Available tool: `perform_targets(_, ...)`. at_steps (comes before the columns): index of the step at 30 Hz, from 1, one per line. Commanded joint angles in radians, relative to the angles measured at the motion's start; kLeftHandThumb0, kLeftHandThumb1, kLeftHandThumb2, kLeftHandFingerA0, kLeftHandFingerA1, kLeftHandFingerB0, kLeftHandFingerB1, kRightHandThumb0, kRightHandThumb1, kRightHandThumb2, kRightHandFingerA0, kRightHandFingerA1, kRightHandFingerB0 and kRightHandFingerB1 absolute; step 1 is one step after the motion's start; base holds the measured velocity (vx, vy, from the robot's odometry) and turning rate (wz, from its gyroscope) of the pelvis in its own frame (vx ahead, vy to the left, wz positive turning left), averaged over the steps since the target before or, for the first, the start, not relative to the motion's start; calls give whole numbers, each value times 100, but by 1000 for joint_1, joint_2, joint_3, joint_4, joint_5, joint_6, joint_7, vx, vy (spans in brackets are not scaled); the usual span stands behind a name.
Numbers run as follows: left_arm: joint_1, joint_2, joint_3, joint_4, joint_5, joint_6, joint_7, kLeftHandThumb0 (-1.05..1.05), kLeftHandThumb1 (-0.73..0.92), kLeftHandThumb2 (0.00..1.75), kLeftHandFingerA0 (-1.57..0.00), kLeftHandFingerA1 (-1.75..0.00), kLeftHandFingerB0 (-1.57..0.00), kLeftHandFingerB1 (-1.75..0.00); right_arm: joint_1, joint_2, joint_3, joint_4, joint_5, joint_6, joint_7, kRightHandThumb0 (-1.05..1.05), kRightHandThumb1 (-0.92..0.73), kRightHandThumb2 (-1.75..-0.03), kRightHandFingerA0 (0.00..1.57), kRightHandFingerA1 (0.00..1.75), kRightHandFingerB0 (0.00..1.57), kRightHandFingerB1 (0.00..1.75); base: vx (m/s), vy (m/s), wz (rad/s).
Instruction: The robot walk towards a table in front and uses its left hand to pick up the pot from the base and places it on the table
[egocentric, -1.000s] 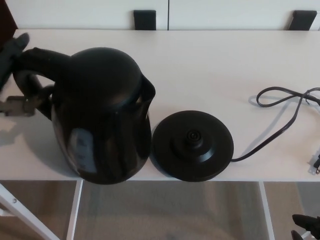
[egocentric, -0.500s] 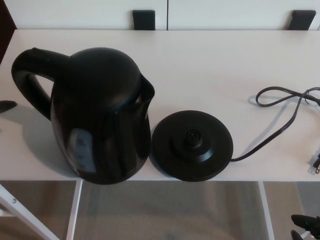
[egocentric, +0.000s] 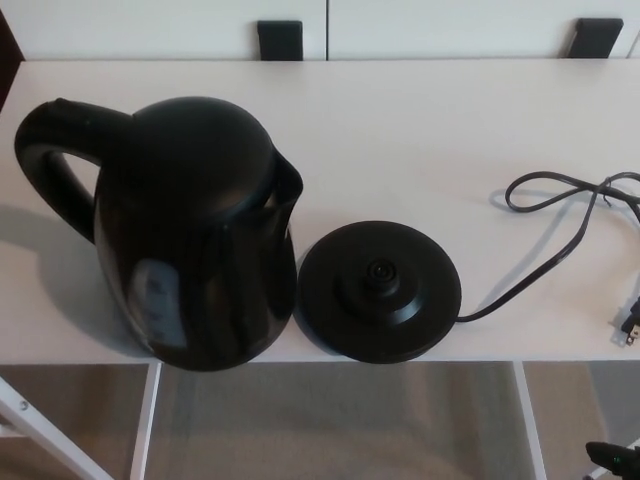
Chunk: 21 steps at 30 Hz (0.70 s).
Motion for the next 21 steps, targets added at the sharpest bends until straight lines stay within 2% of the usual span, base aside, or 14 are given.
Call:
perform_targets(1,452,-123,310,-106,-189,-151,-86,-72,46,79,0,-8,0,-6,41,-18,1,51,-5,-18,-2,-105,-84,-74,0,104,0,64,0,0,0)
perform_targets(4,635,-265,377,-75,-187,-213,-9,-71,48,84,0,-15,0,-13,60,-7,2,90,0,-41,5,-105,-83,-77,0,102,0,60,0,0,0)
perform_targets(6,669,-299,384,-49,-178,-238,6,-71,48,84,0,-15,0,-13,66,-4,3,109,-2,-50,2,-105,-84,-73,0,105,0,60,0,0,0)
perform_targets(8,725,-391,394,29,-179,-295,33,-70,48,83,0,-17,0,-14,73,-5,-1,132,1,-66,1,-105,-82,-69,0,113,0,60,0,0,0)
perform_targets(14,717,-495,335,196,-100,-364,105,-70,49,87,-1,-23,0,-18,56,2,-24,191,22,-91,11,-105,-82,-68,0,115,0,52,0,0,0)
perform_targets(15,712,-509,322,221,-92,-368,107,-68,63,61,-1,-24,0,-20,51,5,-28,208,24,-92,8,-105,-83,-74,1,113,0,52,0,0,0)
perform_targets(16,703,-517,311,231,-89,-346,113,-69,49,87,0,-25,0,-20,47,9,-31,216,26,-95,7,-105,-80,-74,0,110,0,50,0,0,0)
perform_targets(18,696,-520,307,246,-87,-350,116,-69,49,87,0,-25,0,-20,41,10,-33,228,26,-102,6,-105,-80,-74,0,110,0,50,0,0,0)
perform_targets(19,673,-530,268,256,-55,-350,129,-75,52,88,0,-20,0,-14,36,7,-36,234,24,-100,-1,-105,-83,-70,0,104,0,43,0,0,0)
perform_targets(21,639,-541,206,278,-10,-356,151,-75,52,88,0,-20,0,-14,26,3,-40,246,20,-100,-12,-105,-83,-70,0,104,0,43,0,0,0)
